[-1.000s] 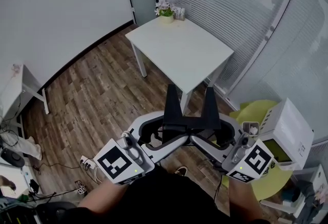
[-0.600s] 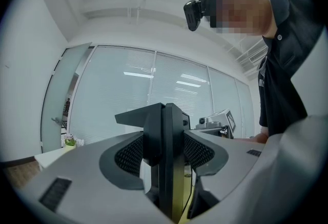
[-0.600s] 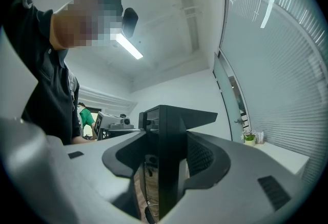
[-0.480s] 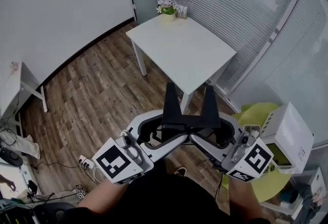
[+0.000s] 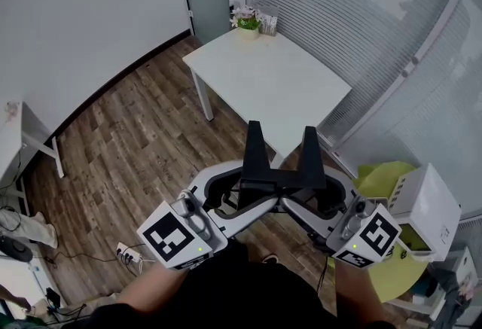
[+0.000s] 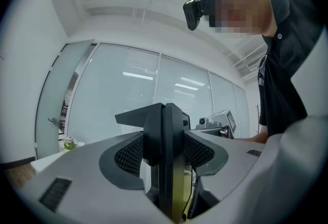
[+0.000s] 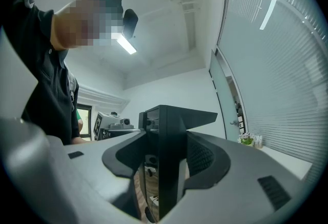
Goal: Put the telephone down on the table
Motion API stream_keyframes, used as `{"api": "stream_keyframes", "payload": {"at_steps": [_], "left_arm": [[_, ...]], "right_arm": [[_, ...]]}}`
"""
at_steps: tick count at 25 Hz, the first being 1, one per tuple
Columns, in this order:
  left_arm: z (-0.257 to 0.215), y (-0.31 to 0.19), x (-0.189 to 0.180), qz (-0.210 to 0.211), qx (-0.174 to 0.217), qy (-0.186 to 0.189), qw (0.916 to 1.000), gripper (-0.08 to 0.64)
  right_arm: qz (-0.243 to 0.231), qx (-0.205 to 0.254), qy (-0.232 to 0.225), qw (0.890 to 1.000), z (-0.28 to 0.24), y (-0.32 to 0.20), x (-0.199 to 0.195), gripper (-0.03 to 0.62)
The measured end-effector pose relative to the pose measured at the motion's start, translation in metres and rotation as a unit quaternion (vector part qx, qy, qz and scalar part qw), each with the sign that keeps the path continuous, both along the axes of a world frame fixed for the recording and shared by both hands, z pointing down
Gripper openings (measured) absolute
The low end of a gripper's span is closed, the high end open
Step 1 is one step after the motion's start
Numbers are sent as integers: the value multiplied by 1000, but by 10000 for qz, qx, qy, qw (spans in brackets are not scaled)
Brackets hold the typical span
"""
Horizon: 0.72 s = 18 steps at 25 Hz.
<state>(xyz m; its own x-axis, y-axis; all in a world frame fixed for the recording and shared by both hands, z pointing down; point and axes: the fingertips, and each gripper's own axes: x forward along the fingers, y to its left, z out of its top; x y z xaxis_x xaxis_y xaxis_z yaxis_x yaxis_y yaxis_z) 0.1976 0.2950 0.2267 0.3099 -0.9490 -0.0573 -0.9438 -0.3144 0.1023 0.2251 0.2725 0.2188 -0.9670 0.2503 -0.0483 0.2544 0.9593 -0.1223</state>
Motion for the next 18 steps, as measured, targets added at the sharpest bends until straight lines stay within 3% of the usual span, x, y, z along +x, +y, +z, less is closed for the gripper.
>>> {"api": "stream_keyframes", "payload": {"at_steps": [10,18], "left_arm": [[7,-7,-82,207,-9,31,9998,241],[16,-17,-126,266,-71,75,9996,241]], "right_arm": [[201,-2,64,9998,7,-6,-82,242],[256,-73,119,9996,15,-16,-125,242]]}}
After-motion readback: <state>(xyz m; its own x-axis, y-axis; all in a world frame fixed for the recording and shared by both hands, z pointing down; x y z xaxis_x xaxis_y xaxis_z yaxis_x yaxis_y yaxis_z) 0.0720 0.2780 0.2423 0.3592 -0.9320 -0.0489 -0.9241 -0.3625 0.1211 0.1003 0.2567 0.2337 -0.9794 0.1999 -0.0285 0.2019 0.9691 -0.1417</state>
